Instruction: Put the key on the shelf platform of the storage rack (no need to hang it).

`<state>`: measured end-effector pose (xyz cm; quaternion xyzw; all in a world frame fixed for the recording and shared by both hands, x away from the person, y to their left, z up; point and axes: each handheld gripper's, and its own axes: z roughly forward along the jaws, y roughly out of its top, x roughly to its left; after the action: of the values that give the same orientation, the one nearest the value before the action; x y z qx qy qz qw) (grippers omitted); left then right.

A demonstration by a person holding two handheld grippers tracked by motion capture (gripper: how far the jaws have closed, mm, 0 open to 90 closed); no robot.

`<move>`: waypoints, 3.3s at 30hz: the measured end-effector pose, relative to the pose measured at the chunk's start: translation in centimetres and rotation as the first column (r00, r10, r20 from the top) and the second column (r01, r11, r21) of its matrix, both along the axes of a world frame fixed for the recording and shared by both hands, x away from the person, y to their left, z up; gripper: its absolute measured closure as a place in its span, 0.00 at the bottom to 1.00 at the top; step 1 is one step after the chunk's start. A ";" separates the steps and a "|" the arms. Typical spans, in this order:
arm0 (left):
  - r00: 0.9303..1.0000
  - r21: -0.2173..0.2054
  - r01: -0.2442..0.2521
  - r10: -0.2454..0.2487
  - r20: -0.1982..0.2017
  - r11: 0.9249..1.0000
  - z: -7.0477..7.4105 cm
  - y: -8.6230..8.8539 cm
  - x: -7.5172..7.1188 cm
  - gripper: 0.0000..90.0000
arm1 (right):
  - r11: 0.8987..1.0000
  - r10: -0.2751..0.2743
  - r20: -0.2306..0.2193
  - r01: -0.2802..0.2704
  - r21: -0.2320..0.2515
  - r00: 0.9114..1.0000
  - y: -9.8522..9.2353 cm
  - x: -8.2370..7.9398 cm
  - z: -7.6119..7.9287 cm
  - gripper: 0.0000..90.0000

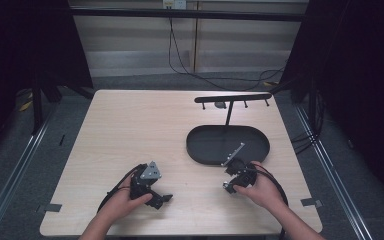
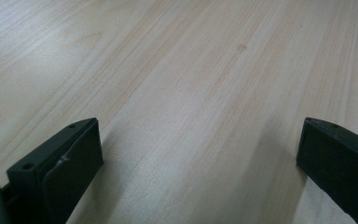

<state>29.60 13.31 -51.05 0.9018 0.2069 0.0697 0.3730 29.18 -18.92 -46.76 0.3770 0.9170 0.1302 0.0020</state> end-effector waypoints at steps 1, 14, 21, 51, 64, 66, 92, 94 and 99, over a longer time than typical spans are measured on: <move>1.000 0.000 0.000 0.000 0.000 1.000 0.0 0.0 0.0 0.00 | 1.000 -0.005 -0.005 0.005 0.003 1.000 0.0 0.0 0.2 0.75; 1.000 0.002 0.001 -0.001 0.001 1.000 0.0 0.0 0.0 0.00 | 1.000 0.015 0.001 -0.015 -0.001 1.000 -0.4 0.4 1.6 0.75; 1.000 0.001 0.001 -0.001 0.001 1.000 0.0 0.0 0.0 0.00 | 1.000 0.013 -0.007 -0.013 0.009 1.000 -0.5 0.7 2.4 0.76; 1.000 0.000 0.000 0.000 0.001 1.000 0.0 0.0 0.0 0.00 | 0.999 0.042 -0.012 -0.042 -0.010 0.999 -0.4 2.7 4.8 0.76; 1.000 0.001 0.000 0.000 0.000 1.000 0.0 0.0 0.0 0.00 | 0.999 0.043 -0.014 -0.044 -0.016 0.999 -0.6 3.4 5.4 0.76; 1.000 0.001 0.000 0.000 0.000 1.000 0.0 0.0 0.0 0.00 | 0.999 0.041 -0.011 -0.041 -0.019 0.999 -0.6 3.5 5.5 0.76; 1.000 0.000 -0.001 0.001 0.000 1.000 0.0 0.0 0.0 0.00 | 1.000 -0.006 0.008 0.006 0.004 1.000 -1.2 5.1 7.0 0.76; 1.000 0.000 0.000 0.000 0.000 1.000 0.0 0.0 0.0 0.00 | 1.000 -0.005 0.010 0.005 0.002 1.000 -1.2 5.2 7.0 0.76; 1.000 0.000 0.000 0.000 0.000 1.000 0.0 0.0 0.0 0.00 | 1.000 -0.012 0.006 0.012 0.007 1.000 -1.4 5.4 7.1 0.76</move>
<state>29.60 13.31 -51.05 0.9017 0.2070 0.0699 0.3731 34.59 -20.32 -39.65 0.3821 0.9143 0.1343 0.0042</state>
